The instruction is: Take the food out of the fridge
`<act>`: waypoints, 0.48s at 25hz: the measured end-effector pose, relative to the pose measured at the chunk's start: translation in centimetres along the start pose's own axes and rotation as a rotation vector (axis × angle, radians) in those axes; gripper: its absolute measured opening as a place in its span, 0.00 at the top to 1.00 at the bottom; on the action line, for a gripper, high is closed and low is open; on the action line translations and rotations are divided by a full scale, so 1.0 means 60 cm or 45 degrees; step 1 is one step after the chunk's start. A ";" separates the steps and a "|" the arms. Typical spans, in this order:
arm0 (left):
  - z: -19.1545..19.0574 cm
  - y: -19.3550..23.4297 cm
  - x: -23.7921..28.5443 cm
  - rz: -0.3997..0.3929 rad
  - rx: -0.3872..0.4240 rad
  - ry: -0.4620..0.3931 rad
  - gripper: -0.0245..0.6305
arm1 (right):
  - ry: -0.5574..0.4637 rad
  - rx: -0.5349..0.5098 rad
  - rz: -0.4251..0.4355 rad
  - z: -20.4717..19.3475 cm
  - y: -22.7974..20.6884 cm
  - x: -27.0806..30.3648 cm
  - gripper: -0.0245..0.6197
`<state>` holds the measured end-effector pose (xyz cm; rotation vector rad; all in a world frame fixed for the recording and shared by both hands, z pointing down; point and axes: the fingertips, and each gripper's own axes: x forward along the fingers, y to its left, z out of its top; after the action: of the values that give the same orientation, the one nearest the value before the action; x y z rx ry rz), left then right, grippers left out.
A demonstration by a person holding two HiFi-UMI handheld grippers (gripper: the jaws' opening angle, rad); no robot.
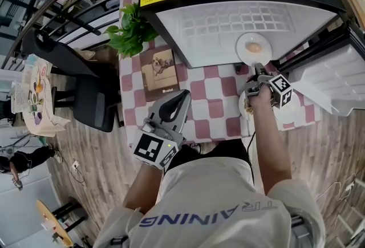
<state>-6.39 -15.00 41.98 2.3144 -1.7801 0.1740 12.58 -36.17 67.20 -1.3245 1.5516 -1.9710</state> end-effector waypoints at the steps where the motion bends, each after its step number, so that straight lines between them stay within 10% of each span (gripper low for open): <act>1: -0.001 0.000 -0.001 0.001 -0.001 0.001 0.95 | -0.004 0.005 0.008 0.002 0.000 0.003 0.87; 12: -0.010 0.018 -0.025 0.032 -0.019 0.006 0.95 | -0.050 0.135 0.192 0.016 0.011 0.004 0.91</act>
<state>-7.80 -13.69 42.35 2.2803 -1.8027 0.1692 13.01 -37.16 66.70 -1.1622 1.4621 -1.8954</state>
